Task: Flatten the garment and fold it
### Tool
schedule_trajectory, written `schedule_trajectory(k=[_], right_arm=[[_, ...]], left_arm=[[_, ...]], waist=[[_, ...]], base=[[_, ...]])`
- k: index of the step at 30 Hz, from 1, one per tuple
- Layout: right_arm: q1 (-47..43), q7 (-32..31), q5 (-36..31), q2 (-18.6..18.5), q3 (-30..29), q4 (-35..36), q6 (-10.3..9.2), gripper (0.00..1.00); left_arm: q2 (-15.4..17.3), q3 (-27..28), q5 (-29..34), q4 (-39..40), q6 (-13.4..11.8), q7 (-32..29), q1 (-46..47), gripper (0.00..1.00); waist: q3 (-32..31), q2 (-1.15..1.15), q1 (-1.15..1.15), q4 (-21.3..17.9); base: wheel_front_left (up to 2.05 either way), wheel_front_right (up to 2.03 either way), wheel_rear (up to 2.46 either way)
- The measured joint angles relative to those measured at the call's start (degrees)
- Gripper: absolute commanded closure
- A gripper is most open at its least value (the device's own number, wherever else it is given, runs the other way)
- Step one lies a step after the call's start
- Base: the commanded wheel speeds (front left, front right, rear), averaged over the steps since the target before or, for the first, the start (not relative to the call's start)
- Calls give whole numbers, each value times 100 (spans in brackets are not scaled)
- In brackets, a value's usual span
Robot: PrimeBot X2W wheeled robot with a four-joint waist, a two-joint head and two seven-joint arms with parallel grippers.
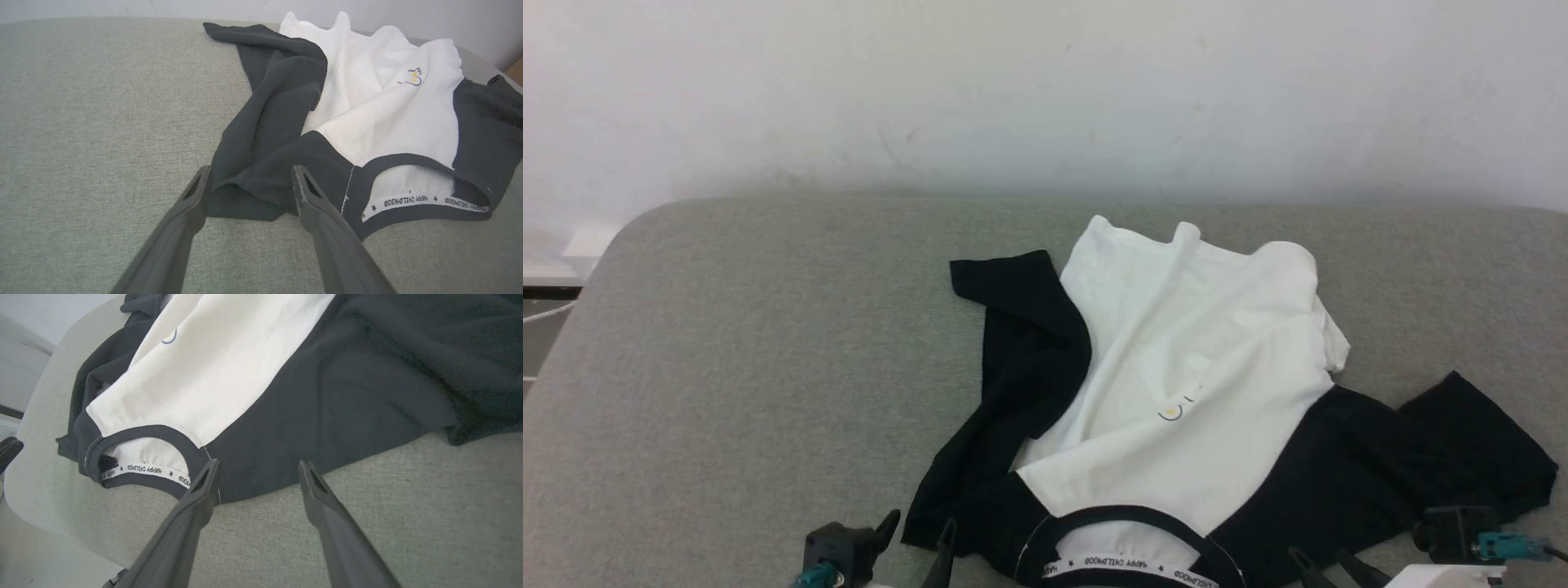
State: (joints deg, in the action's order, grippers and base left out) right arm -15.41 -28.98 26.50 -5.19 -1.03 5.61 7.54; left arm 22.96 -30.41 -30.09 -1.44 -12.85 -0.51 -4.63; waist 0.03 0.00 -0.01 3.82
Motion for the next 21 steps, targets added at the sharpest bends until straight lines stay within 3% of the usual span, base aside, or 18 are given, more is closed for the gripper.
schedule_trajectory(k=[8,16,21], right_arm=[[54,-283,537,203,-458,-824,-1,0],[418,-169,1128,201,-331,-1474,8,0],[692,-54,1143,201,-225,-1752,15,0]], left_arm=[[-94,-133,197,-40,-81,266,-75,0],[-120,-177,198,-119,-73,307,-46,0],[-158,-237,193,-177,-29,278,60,0]], waist=[[-3,0,0,293],[122,0,0,422],[243,0,0,468]], base=[[0,0,0],[0,0,0],[0,0,0]])
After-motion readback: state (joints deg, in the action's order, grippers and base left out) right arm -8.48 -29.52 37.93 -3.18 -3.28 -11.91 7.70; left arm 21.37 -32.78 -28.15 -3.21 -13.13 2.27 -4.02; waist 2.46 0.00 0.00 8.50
